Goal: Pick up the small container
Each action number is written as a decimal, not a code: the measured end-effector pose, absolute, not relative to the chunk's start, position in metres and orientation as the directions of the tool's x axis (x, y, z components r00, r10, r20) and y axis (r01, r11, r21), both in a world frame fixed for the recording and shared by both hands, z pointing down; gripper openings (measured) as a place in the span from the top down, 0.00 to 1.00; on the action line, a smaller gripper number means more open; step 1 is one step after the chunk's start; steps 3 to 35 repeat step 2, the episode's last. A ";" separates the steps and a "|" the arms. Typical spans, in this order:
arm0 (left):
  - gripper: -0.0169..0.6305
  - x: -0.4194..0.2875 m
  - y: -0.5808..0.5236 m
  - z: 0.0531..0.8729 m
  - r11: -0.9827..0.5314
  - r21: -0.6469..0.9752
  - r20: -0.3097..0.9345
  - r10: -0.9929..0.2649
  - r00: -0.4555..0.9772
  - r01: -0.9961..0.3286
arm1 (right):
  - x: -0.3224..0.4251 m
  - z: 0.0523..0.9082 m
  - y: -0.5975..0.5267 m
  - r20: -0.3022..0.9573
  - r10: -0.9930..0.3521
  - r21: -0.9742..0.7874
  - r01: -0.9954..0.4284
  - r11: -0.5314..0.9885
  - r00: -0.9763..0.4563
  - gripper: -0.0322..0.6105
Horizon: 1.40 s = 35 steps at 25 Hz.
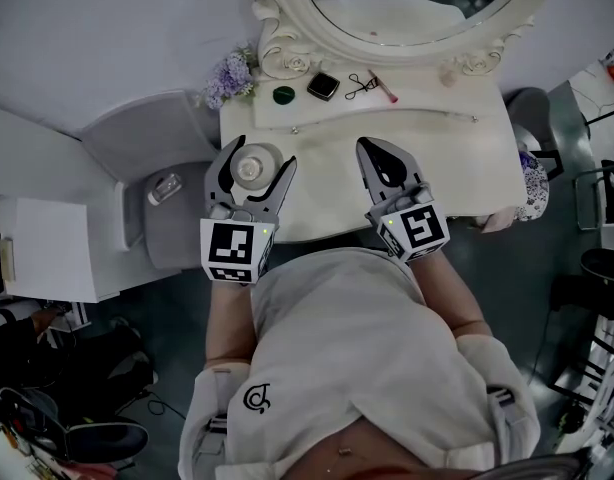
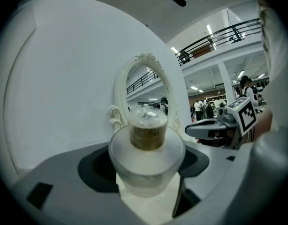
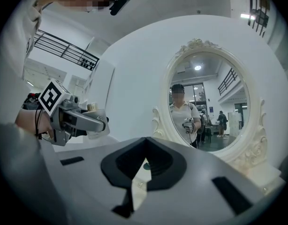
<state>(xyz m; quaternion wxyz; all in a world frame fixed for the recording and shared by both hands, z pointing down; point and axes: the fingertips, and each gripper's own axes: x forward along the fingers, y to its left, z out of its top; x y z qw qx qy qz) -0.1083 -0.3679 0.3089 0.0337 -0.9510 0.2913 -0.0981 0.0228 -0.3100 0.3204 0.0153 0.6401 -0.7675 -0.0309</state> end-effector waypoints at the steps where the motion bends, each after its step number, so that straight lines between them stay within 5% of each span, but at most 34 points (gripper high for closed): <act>1: 0.43 -0.108 -0.368 0.309 -0.828 -0.122 0.167 -0.560 0.811 -0.547 | 0.023 0.321 -0.310 -0.016 -0.984 0.068 -0.982 0.179 -0.180 0.94; 35: 0.43 -0.107 -0.368 0.309 -0.829 -0.123 0.167 -0.560 0.812 -0.546 | 0.023 0.321 -0.310 -0.016 -0.984 0.069 -0.982 0.179 -0.180 0.94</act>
